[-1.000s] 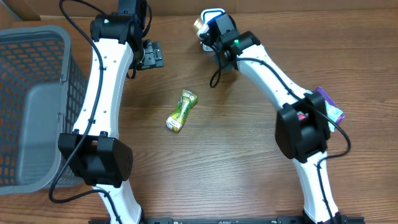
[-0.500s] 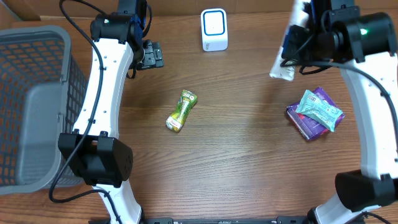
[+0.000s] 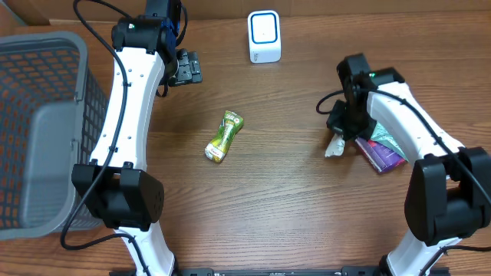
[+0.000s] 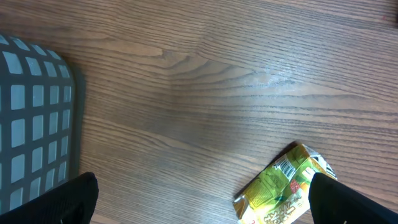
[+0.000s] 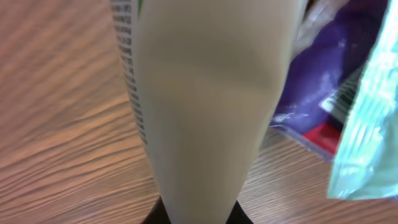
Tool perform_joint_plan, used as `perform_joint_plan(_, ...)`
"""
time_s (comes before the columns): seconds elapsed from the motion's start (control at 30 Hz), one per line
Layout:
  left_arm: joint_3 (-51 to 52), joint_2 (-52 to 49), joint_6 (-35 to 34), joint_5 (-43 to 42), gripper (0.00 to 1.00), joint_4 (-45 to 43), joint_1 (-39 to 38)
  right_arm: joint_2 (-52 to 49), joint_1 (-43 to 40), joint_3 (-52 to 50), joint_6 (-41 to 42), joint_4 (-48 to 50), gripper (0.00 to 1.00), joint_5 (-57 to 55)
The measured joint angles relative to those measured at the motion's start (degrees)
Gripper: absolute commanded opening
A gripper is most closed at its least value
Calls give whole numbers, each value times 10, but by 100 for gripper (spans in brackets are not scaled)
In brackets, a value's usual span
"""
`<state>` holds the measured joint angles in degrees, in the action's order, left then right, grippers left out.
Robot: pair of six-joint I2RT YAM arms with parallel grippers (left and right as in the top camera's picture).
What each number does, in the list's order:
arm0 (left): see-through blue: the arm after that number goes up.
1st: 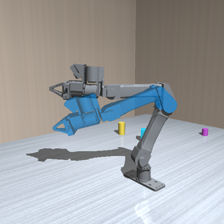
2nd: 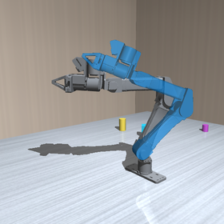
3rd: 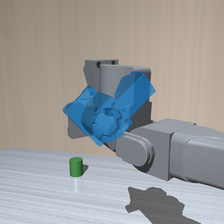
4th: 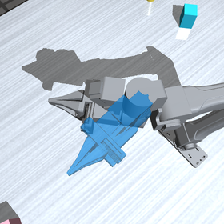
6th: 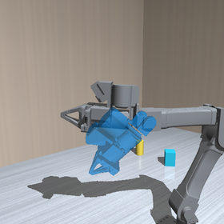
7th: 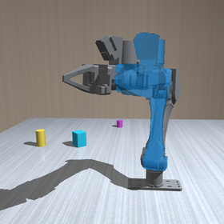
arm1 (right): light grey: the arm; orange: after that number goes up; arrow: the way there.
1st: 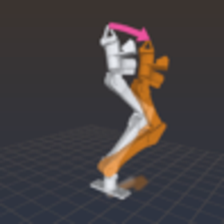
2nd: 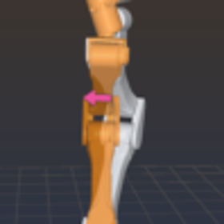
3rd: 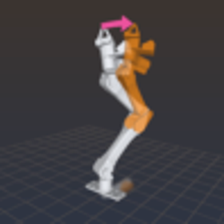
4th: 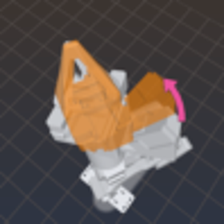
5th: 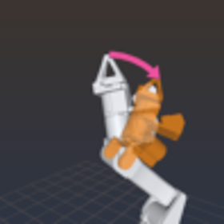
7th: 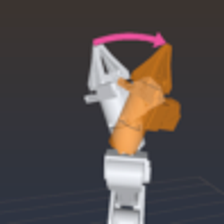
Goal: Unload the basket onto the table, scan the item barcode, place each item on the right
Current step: 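Lower the white tube beside the purple bag and release, then move the right gripper to the yellow-green drink box and grasp it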
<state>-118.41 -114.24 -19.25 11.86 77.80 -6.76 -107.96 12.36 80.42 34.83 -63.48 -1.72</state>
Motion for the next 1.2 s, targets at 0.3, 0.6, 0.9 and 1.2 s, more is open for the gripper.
perform_joint_plan(0.3, 0, 0, 0, 0, 100, 0, 0, 0, -21, -12, 28, 9, 4, -64)
perform_joint_plan(0.6, 0, 0, 0, 0, 99, 0, 0, 0, -96, -12, 21, 3, 42, -72)
perform_joint_plan(0.9, 0, 0, 0, 0, 99, 0, 0, 1, -86, 7, -57, -50, 70, -9)
perform_joint_plan(1.2, 0, 0, 0, 0, 100, 0, 0, 12, -35, 127, -86, -35, 70, 96)
